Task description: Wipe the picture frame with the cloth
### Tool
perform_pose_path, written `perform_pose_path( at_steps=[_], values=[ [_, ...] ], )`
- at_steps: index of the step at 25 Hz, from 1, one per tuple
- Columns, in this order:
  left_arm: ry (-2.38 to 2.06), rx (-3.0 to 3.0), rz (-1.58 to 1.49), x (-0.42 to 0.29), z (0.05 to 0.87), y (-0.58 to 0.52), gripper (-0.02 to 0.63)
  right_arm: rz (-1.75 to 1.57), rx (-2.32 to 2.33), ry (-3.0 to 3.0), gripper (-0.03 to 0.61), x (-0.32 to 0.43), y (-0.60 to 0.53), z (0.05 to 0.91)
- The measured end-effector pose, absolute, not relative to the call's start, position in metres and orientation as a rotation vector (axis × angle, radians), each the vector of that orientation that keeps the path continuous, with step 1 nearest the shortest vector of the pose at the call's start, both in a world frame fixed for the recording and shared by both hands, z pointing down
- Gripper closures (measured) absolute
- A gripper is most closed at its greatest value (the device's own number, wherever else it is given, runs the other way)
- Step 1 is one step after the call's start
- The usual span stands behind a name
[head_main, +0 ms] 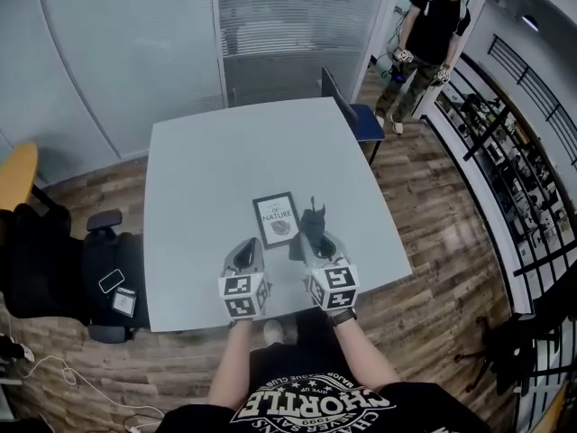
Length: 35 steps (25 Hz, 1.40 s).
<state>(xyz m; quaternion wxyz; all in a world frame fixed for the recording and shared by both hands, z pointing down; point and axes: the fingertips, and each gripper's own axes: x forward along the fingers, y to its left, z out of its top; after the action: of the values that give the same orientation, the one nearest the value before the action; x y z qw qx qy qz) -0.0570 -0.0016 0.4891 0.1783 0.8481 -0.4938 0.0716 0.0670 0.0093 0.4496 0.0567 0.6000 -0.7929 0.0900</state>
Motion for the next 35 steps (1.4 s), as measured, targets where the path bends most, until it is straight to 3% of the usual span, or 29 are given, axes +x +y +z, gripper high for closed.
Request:
perform_pose_path(
  at_steps=[19,27,35],
  values=[
    [-1.326,2.07,0.419,-0.022,0.626,-0.107,0.614,0.519,1.529,-2.346,0.503,0.102,-0.16,0.535],
    [-1.264,1.917,0.543,-0.026,0.694,-0.108,0.614,0.448,1.219,-2.338,0.502,0.075,-0.21,0.577],
    [-1.17,1.833,0.618,-0.019,0.734,-0.094,0.614,0.085,0.693,-2.299,0.502,0.029,-0.231,0.617]
  ],
)
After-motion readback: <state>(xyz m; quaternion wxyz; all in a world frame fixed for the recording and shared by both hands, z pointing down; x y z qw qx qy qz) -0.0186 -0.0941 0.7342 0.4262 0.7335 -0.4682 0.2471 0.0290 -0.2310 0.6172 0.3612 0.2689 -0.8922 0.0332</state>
